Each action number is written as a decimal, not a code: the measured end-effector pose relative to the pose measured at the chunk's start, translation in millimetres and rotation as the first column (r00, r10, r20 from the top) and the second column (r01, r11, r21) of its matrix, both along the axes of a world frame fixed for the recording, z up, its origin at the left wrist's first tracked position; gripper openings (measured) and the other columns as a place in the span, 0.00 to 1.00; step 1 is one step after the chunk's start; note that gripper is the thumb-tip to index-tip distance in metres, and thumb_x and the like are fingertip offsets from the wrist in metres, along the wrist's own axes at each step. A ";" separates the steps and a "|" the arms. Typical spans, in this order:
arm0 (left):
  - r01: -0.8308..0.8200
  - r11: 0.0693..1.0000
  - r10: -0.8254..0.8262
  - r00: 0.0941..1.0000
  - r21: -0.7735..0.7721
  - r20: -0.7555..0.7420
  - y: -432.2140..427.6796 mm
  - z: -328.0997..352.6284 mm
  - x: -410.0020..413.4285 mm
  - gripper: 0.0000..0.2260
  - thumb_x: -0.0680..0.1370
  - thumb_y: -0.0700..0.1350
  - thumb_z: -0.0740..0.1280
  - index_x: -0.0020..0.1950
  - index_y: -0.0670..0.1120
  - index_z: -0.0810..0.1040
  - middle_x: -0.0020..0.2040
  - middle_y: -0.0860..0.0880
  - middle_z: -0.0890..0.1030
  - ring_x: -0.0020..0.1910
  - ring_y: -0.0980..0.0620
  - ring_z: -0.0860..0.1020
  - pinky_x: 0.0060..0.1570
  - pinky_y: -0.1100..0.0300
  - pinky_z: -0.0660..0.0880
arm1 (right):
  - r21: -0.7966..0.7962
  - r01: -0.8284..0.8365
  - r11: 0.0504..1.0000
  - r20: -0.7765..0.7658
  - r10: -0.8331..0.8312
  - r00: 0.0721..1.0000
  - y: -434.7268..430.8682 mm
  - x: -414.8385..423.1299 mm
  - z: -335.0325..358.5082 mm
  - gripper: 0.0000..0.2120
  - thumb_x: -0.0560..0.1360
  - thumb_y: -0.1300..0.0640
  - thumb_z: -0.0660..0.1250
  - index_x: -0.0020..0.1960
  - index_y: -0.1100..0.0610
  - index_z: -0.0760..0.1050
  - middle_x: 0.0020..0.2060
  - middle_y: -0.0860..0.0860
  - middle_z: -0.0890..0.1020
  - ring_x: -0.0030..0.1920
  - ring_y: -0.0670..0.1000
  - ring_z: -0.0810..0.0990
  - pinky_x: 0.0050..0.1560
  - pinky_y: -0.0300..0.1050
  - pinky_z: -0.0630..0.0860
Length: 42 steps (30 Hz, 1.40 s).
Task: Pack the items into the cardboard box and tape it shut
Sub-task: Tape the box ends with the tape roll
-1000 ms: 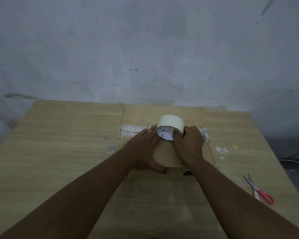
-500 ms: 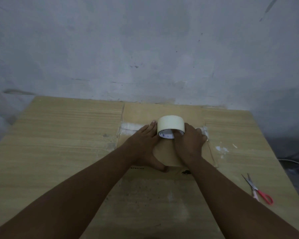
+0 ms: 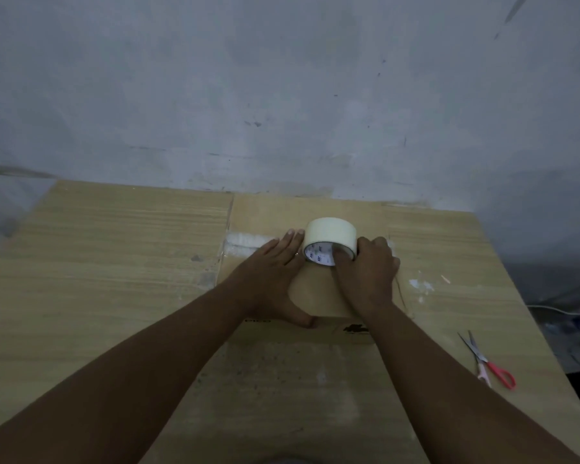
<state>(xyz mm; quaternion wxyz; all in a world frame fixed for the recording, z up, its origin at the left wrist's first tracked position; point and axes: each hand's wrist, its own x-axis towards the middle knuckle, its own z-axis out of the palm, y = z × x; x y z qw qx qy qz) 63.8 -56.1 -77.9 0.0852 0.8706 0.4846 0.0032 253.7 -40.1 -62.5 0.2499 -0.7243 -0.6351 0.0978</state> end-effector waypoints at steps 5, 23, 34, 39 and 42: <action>-0.072 0.996 0.072 0.997 -0.048 0.003 1.7 3.3 14.9 0.63 0.57 0.84 0.53 0.79 0.47 0.36 0.79 0.43 0.37 0.78 0.46 0.36 0.76 0.47 0.39 | -0.013 0.008 1.000 0.148 -0.006 0.989 -1.0 -2.0 0.0 0.23 0.73 0.37 0.62 0.47 0.56 0.78 0.46 0.56 0.76 0.54 0.59 0.71 0.55 0.53 0.61; -0.162 0.983 0.165 0.986 -0.087 0.021 -7.3 1.0 28.3 0.60 0.61 0.80 0.60 0.78 0.50 0.33 0.79 0.45 0.35 0.76 0.47 0.31 0.75 0.42 0.38 | 0.102 -0.052 0.993 -0.213 0.073 0.974 5.1 -0.7 -2.3 0.10 0.69 0.51 0.57 0.37 0.59 0.66 0.37 0.52 0.70 0.42 0.54 0.66 0.46 0.47 0.57; -0.102 0.993 0.106 0.991 -0.066 0.075 -10.9 6.5 25.1 0.57 0.63 0.78 0.61 0.79 0.49 0.38 0.80 0.48 0.42 0.78 0.49 0.36 0.76 0.45 0.39 | 0.127 -0.049 0.991 -0.248 0.080 0.965 3.9 2.7 -2.6 0.13 0.70 0.52 0.58 0.32 0.57 0.59 0.30 0.49 0.64 0.36 0.55 0.67 0.42 0.49 0.61; -0.096 0.995 0.096 0.995 -0.022 -0.003 -5.6 2.7 25.8 0.59 0.58 0.81 0.49 0.78 0.48 0.36 0.80 0.46 0.40 0.77 0.45 0.35 0.75 0.41 0.40 | 0.030 -0.043 0.999 -0.070 0.045 0.997 7.4 4.3 -2.0 0.17 0.76 0.46 0.61 0.38 0.59 0.73 0.37 0.53 0.70 0.46 0.59 0.72 0.51 0.53 0.64; -0.080 0.997 0.080 0.997 -0.002 -0.017 -1.4 2.1 28.3 0.60 0.59 0.82 0.50 0.79 0.47 0.36 0.80 0.46 0.40 0.77 0.44 0.35 0.73 0.37 0.39 | 0.029 -0.009 1.000 -0.001 0.009 1.000 7.6 0.6 -0.9 0.22 0.75 0.39 0.63 0.47 0.59 0.79 0.43 0.56 0.75 0.51 0.61 0.74 0.55 0.55 0.65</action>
